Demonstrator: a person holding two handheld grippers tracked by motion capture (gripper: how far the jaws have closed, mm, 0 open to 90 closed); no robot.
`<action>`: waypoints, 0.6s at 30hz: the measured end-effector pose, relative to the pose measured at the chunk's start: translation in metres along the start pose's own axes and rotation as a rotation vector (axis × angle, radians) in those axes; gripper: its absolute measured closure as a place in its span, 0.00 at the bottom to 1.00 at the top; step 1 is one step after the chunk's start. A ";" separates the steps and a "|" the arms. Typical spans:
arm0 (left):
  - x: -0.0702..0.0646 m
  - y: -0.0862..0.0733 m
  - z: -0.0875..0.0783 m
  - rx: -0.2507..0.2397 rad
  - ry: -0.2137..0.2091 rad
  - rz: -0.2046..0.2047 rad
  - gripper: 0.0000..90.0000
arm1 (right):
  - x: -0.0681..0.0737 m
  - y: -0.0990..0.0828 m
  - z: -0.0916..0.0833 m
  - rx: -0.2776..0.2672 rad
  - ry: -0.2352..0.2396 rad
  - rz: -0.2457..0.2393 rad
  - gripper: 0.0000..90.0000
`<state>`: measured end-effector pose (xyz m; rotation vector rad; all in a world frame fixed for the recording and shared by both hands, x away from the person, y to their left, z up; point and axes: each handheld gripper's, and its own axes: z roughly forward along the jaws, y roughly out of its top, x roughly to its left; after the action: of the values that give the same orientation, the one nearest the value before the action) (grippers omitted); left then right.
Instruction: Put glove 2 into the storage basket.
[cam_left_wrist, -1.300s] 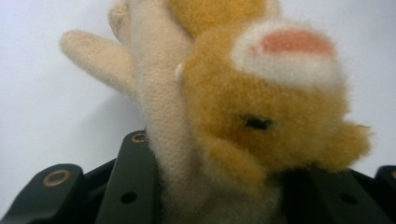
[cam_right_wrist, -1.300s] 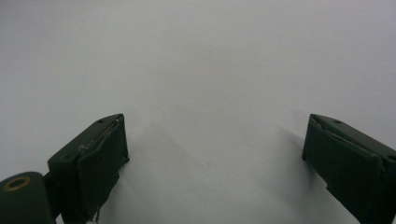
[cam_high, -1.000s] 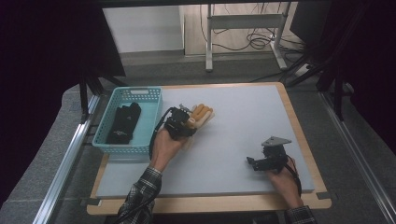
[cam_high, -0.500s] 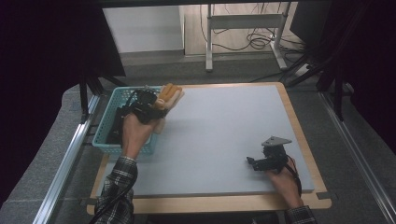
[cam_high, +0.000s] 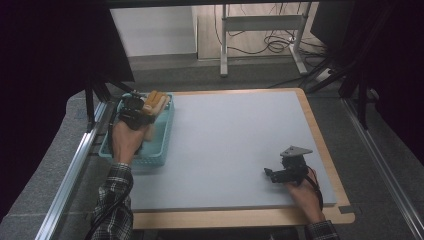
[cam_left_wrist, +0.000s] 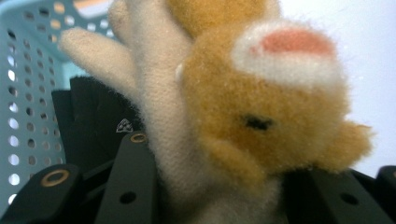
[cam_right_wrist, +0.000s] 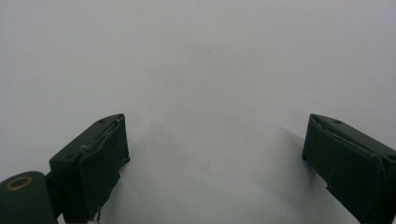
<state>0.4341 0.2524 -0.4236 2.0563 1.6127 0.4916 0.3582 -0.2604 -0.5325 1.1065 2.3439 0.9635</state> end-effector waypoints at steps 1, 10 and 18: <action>0.001 0.000 0.006 0.013 0.005 -0.001 0.68 | 0.000 0.000 0.000 -0.001 0.000 0.000 0.07; 0.005 -0.001 0.061 0.143 0.008 -0.004 0.66 | 0.000 0.000 0.000 -0.001 0.000 0.000 0.07; 0.005 -0.005 0.090 0.275 -0.040 -0.010 0.53 | 0.000 0.000 0.000 0.000 0.000 0.000 0.07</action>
<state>0.4812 0.2447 -0.5000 2.2365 1.7472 0.2333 0.3582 -0.2603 -0.5325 1.1063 2.3438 0.9637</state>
